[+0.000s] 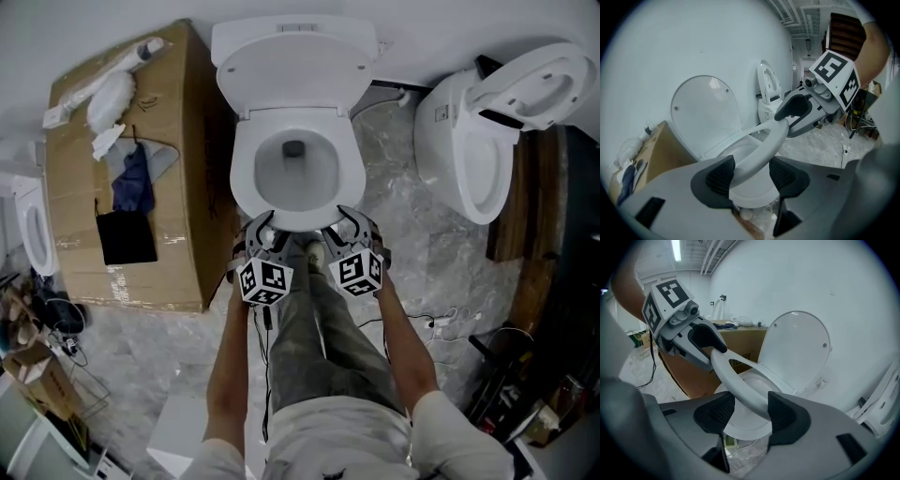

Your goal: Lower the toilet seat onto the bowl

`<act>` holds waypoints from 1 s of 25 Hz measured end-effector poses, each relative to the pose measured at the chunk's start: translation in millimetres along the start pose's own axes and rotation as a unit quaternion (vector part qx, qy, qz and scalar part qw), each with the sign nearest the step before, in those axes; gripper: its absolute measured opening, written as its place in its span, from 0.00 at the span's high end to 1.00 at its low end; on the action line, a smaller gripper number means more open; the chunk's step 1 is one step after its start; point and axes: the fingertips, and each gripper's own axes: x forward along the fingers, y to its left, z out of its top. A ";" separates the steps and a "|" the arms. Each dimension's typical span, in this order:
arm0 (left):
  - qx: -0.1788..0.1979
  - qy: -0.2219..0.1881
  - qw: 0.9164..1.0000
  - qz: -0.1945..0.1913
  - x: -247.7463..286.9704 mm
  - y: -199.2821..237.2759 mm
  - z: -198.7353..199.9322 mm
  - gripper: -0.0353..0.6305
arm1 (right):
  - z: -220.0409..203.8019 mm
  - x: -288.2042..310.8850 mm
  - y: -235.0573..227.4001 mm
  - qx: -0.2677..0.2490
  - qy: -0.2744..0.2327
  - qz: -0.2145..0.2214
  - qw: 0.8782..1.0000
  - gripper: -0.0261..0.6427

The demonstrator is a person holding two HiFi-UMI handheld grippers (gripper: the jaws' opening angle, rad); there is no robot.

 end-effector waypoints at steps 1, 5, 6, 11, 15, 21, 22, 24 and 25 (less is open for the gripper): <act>0.001 0.001 1.000 0.000 1.1 -2.0 -3.1 0.58 | -3.0 1.1 2.0 -0.002 0.001 0.000 1.000 0.63; 0.008 0.006 1.000 0.003 6.6 -9.1 -14.5 0.57 | -14.5 6.8 9.0 -0.009 0.004 0.002 1.000 0.63; 0.009 0.007 1.000 0.004 7.5 -10.6 -17.0 0.57 | -16.7 7.9 10.6 -0.010 0.004 0.002 1.000 0.63; 0.015 0.007 1.000 0.006 11.8 -17.3 -28.1 0.57 | -26.4 12.8 17.9 -0.016 0.002 0.002 1.000 0.62; 0.021 0.009 1.000 0.007 16.0 -22.2 -38.0 0.57 | -35.0 18.0 24.0 -0.020 0.004 0.000 1.000 0.62; 0.030 0.012 0.999 0.009 23.3 -30.8 -52.2 0.57 | -49.7 25.3 32.3 -0.029 0.009 0.000 1.000 0.61; 0.032 0.013 0.999 0.009 24.5 -32.0 -54.5 0.57 | -51.8 26.6 33.6 -0.031 0.010 0.000 0.999 0.61; 0.035 0.015 0.999 0.010 27.0 -34.9 -58.9 0.56 | -56.3 28.8 36.0 -0.034 0.012 -0.001 0.999 0.61; 0.036 0.016 0.999 0.010 28.3 -36.4 -61.0 0.56 | -58.8 29.9 37.2 -0.036 0.013 -0.001 0.999 0.61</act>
